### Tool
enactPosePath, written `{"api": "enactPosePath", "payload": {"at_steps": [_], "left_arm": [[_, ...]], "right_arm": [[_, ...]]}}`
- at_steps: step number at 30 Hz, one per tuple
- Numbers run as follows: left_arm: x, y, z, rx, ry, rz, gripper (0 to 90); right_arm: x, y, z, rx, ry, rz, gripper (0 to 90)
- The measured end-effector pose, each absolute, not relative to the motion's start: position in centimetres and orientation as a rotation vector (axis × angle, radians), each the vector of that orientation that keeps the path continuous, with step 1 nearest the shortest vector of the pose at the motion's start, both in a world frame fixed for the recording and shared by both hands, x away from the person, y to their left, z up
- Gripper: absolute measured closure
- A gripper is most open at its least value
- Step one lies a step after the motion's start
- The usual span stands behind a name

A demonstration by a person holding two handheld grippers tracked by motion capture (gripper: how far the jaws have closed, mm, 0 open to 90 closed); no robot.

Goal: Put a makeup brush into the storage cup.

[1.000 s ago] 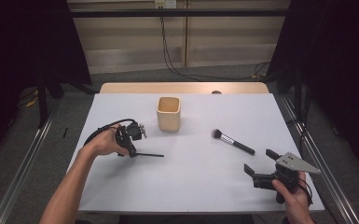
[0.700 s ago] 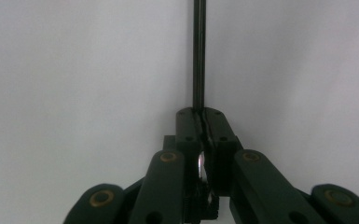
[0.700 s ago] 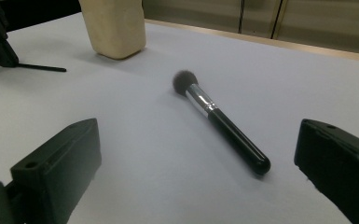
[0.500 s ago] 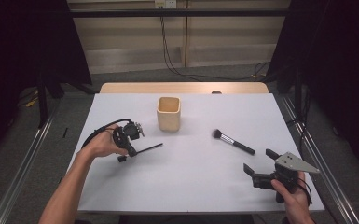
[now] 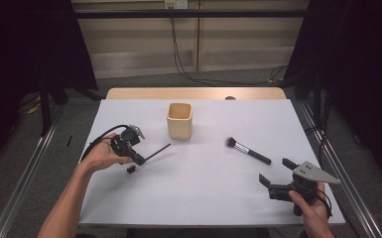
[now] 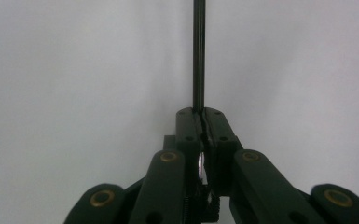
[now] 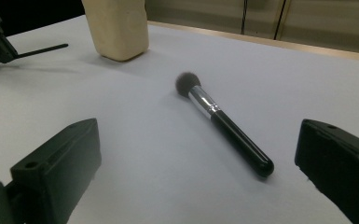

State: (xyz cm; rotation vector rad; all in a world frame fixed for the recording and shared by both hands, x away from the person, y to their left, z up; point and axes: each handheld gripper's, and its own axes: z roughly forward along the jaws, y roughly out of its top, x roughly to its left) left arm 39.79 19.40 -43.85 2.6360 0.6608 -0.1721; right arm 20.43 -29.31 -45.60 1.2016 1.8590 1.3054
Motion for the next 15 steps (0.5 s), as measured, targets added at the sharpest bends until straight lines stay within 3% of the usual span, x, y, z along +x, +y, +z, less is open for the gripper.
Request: {"api": "enactPosePath", "payload": {"at_steps": [15], "left_arm": [[38.2, 20.9, -42.6, 2.384, 0.755, -0.065, 85.9]], "right_arm": [[20.5, -29.3, -45.6, 1.218, 1.848, 1.308, 0.3]]}}
